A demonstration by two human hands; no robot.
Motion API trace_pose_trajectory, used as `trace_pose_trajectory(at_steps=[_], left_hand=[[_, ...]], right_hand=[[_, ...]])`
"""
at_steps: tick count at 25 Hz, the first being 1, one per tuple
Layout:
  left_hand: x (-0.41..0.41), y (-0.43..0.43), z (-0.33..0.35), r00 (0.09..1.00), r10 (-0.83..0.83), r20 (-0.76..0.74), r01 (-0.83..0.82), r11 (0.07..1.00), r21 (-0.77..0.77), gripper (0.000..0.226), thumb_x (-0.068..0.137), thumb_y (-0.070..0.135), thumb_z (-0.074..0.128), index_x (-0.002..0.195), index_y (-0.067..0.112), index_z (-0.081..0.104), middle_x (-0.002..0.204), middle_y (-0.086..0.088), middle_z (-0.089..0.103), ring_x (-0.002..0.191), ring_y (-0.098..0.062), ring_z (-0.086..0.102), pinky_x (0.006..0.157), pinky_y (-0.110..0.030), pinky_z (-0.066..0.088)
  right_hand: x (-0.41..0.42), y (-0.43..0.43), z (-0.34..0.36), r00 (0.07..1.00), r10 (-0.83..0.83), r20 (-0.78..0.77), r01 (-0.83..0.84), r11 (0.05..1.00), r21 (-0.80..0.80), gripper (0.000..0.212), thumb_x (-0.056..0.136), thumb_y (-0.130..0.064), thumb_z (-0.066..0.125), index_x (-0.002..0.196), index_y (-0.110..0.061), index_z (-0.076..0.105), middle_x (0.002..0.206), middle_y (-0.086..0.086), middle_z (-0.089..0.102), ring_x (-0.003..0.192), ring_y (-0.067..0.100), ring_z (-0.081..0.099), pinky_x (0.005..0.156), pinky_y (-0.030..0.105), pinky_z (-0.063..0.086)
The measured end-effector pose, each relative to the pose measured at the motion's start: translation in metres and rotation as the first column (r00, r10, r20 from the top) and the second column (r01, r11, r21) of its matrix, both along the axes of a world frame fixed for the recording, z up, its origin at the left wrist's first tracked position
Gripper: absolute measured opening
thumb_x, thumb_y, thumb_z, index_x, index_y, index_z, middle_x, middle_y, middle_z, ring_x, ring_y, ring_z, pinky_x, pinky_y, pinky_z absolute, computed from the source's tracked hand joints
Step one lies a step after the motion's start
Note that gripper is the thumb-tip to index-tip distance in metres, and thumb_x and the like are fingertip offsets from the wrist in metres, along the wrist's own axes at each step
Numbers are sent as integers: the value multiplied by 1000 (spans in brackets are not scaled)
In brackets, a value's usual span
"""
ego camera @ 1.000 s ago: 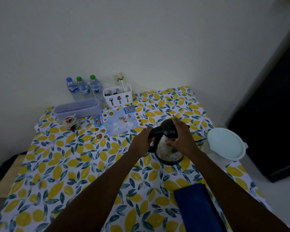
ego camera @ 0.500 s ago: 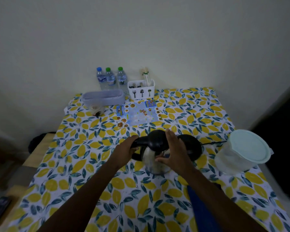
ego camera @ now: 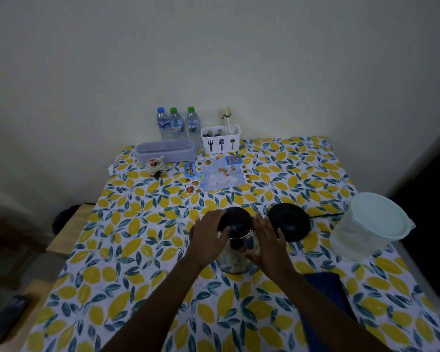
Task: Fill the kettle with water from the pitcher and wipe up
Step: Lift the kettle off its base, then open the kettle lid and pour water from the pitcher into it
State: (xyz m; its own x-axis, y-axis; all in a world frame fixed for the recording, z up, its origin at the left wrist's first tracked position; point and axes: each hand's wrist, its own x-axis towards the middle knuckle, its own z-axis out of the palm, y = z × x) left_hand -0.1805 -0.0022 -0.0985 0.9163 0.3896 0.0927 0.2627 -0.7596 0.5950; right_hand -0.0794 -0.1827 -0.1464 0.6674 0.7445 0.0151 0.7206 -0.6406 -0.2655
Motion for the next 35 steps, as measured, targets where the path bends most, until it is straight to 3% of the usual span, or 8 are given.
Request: trace_pose_trajectory(at_steps=[5, 12, 17, 20, 26, 28, 32, 35], left_hand=[[19, -22, -1, 973, 207, -103, -191, 971, 147, 74, 85, 71, 43, 139, 20, 43, 139, -2, 53, 133, -25, 43, 112, -54, 28], [23, -36, 3, 951, 300, -78, -273, 930, 247, 62, 94, 56, 39, 139, 13, 42, 134, -8, 56, 128, -29, 47, 116, -54, 24], [5, -19, 17, 945, 280, 168, -226, 933, -281, 36, 104, 32, 33, 129, 13, 52, 106, -8, 67, 96, -32, 65, 78, -40, 52], [-13, -5, 18, 923, 359, 138, -218, 783, -582, 41, 105, 30, 29, 135, 11, 51, 130, -8, 60, 120, -27, 56, 97, -38, 46], [-26, -2, 23, 886, 453, 102, -262, 668, -697, 44, 105, 33, 27, 139, 12, 47, 143, -15, 50, 130, -29, 49, 110, -46, 40], [-28, -4, 24, 852, 502, 151, -257, 651, -715, 47, 104, 37, 28, 144, 16, 42, 150, -11, 44, 137, -25, 43, 112, -38, 37], [-32, -4, 31, 826, 479, 296, -286, 810, -512, 46, 104, 35, 33, 147, 19, 33, 154, -4, 37, 142, -21, 34, 113, -36, 34], [-38, -3, 30, 856, 336, 392, -333, 940, -78, 43, 103, 26, 38, 144, 16, 36, 156, -6, 31, 150, -25, 15, 124, -42, 7]], right_hand=[[1, 2, -2, 998, -12, -56, 13, 1000, 6, 93, 87, -65, 46, 153, -19, -3, 159, -3, -16, 150, 21, -8, 119, 50, 6], [2, 3, -8, 998, -24, -63, 24, 1000, 11, 95, 85, -69, 44, 154, -20, 0, 160, -3, -13, 148, 19, -12, 119, 52, 3], [1, 3, -7, 997, -21, -81, 24, 999, 42, 96, 85, -64, 51, 154, -21, 0, 159, -5, -15, 149, 19, -11, 119, 51, 3], [0, 3, -5, 998, -30, -51, 32, 999, 30, 95, 85, -65, 50, 154, -20, 3, 161, -3, -11, 149, 21, -8, 118, 52, 6], [-13, 1, 2, 997, -50, 57, 53, 997, -53, 90, 91, -63, 40, 153, -17, -5, 162, 3, -12, 150, 24, -10, 119, 50, 8], [-17, 1, 2, 996, -56, 74, 60, 996, -58, 87, 93, -61, 38, 153, -16, -7, 162, 4, -11, 150, 24, -10, 119, 50, 8], [-28, -3, -1, 997, -76, 13, 76, 996, 41, 85, 93, -49, 48, 153, -17, -2, 160, 1, -13, 149, 23, -9, 119, 51, 14], [-40, -16, -8, 993, -116, -28, 118, 987, 107, 85, 93, -44, 52, 152, -20, -3, 160, 0, -12, 149, 23, -8, 117, 50, 18]])
